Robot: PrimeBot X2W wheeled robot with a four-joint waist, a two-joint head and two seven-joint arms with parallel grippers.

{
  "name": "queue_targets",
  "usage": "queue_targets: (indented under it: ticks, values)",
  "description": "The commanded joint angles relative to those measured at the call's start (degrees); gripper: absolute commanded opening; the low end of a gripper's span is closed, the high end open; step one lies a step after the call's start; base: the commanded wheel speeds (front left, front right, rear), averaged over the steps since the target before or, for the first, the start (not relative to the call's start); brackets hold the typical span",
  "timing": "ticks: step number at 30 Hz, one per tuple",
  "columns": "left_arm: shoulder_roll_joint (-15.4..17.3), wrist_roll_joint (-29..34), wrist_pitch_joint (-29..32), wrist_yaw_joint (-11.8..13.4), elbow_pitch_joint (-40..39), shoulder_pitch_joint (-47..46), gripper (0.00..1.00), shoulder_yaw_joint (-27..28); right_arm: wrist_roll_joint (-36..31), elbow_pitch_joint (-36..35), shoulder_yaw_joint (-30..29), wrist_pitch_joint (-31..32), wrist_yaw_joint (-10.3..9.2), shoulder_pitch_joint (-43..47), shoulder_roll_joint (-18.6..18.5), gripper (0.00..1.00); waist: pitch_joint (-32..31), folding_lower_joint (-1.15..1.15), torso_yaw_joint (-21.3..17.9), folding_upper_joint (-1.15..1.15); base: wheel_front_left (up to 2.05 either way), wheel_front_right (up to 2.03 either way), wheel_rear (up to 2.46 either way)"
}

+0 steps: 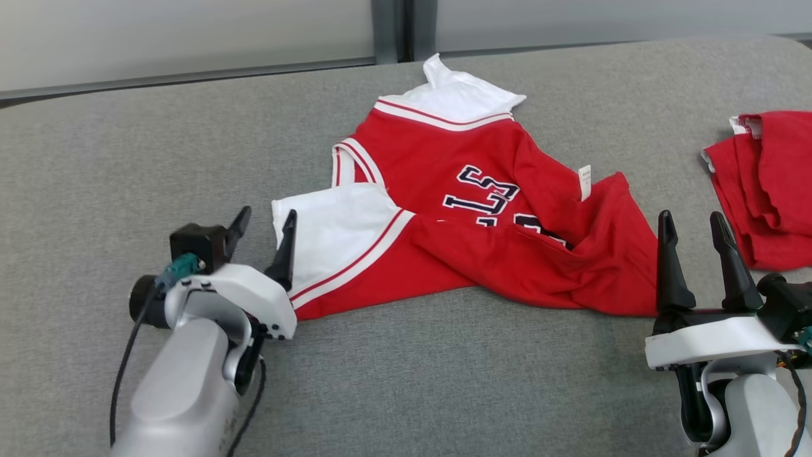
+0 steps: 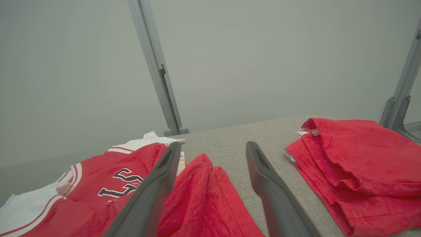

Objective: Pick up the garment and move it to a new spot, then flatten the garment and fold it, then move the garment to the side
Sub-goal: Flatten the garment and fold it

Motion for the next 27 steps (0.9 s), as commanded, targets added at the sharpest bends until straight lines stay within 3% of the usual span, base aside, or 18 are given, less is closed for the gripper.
queue_targets:
  ticks: [1,12,23,25,26,27]
  values:
    - [0.8,0.6,0.7,0.2,2.7,-2.8,1.0,-0.1,-0.6,-0.5,0.1,0.2,0.0,-0.1,0.0,1.0,1.4,0.0,-1.3,0.0,0.0,0.0,0.0]
    - [2.9,4.5,3.6,1.3,16.8,-12.6,1.0,-3.8,1.0,-1.5,-0.6,-0.1,0.0,-1.3,0.5,1.0,3.9,0.0,-3.5,0.0,0.0,0.0,0.0]
    - [2.2,3.7,3.0,0.0,24.8,-16.2,1.0,-4.8,-0.8,-1.9,-1.4,-0.3,0.0,-2.1,0.7,1.0,4.9,0.0,-3.9,0.0,0.0,0.0,0.0]
    - [1.9,3.2,2.6,-0.7,25.6,-16.5,0.16,-5.0,-0.9,-1.8,-1.5,-0.4,0.0,-2.1,0.7,1.0,5.0,0.0,-3.9,0.0,0.0,0.0,0.0]
    - [1.7,3.0,2.1,-1.1,25.7,-16.7,0.0,-5.1,-0.9,-1.8,-1.5,-0.4,0.0,-2.1,0.7,1.0,5.0,0.0,-3.8,0.0,0.0,0.0,0.0]
    - [1.6,3.1,1.5,-1.4,25.7,-16.8,0.0,-5.5,-0.8,-1.7,-1.6,-0.4,0.0,-2.1,0.7,1.0,5.0,0.0,-3.7,0.0,0.0,0.0,0.0]
